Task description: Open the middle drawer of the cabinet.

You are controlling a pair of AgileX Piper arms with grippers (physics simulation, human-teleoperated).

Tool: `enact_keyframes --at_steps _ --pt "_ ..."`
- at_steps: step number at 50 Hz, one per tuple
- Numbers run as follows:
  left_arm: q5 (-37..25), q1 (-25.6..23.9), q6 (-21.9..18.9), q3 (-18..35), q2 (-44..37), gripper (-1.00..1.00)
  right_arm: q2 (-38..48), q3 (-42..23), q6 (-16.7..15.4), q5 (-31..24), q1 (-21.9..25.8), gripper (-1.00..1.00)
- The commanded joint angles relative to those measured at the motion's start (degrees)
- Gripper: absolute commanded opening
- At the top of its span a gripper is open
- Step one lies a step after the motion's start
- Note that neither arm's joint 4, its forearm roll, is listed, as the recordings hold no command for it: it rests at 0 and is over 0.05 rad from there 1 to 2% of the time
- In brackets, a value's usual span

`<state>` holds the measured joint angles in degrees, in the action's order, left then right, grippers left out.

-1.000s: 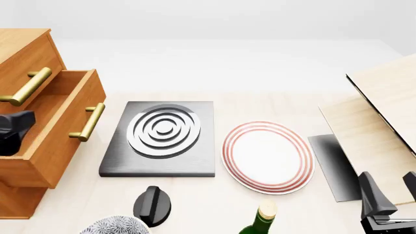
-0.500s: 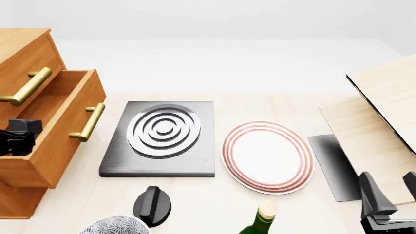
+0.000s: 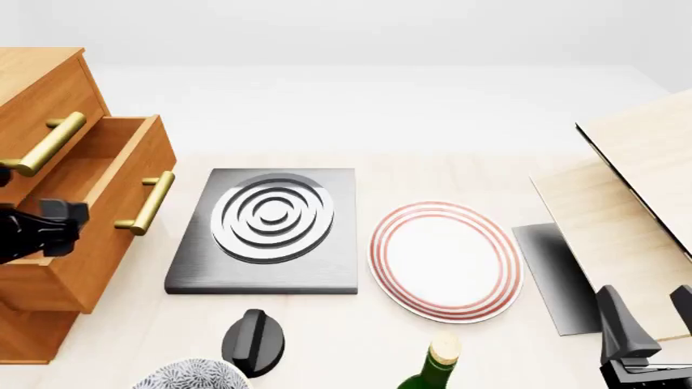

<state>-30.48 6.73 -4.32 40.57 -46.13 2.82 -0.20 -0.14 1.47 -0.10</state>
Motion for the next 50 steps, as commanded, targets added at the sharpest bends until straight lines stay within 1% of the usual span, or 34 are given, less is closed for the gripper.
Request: enact_keyframes --at_steps 1,2,9,10,11,12,13,14,28,29,33,34,35,36,50 --pt "1.75 -1.16 1.31 -1.27 -2.32 1.00 -0.61 0.00 0.02 -0.32 0.06 1.00" --pt "2.58 -1.06 1.19 -2.11 -2.77 1.00 -0.65 0.00 0.01 -0.34 0.07 1.00" --pt "2.56 -1.31 1.74 -2.12 -3.42 1.00 -0.62 0.00 0.01 -0.32 0.07 1.00" --pt "2.89 -1.16 1.01 -2.38 -3.16 1.00 -0.65 0.00 0.01 -0.34 0.06 1.00" --pt "2.92 -1.48 2.56 -2.72 -4.09 1.00 -0.60 0.00 0.02 -0.32 0.07 1.00" --pt "3.24 -1.26 1.60 -2.88 -3.75 1.00 -0.61 0.00 0.01 -0.32 0.07 1.00" --pt "3.43 -1.70 1.56 -3.22 -3.78 1.00 -0.64 0.00 0.03 -0.34 0.06 1.00" --pt "3.57 -1.55 2.09 -3.28 -4.24 1.00 -0.63 0.00 0.00 -0.33 0.07 1.00" --pt "5.81 -1.51 1.84 -5.22 -5.78 1.00 -0.63 0.00 0.02 -0.33 0.06 1.00" --pt "5.75 -2.11 2.42 -5.40 -5.99 1.00 -0.63 0.00 0.01 -0.33 0.06 1.00" --pt "6.22 -1.60 2.23 -5.74 -6.21 1.00 -0.63 0.00 0.02 -0.33 0.08 1.00" --pt "6.03 -2.15 2.90 -5.69 -6.27 1.00 -0.62 0.00 0.03 -0.33 0.06 1.00" --pt "6.09 -1.86 2.20 -5.65 -5.96 1.00 -0.62 0.00 0.01 -0.33 0.06 1.00" --pt "5.97 -2.25 2.73 -5.77 -6.13 1.00 -0.60 0.00 0.01 -0.32 0.07 1.00" --pt "6.52 -2.94 2.86 -6.65 -6.44 1.00 -0.63 0.00 0.01 -0.33 0.05 1.00"
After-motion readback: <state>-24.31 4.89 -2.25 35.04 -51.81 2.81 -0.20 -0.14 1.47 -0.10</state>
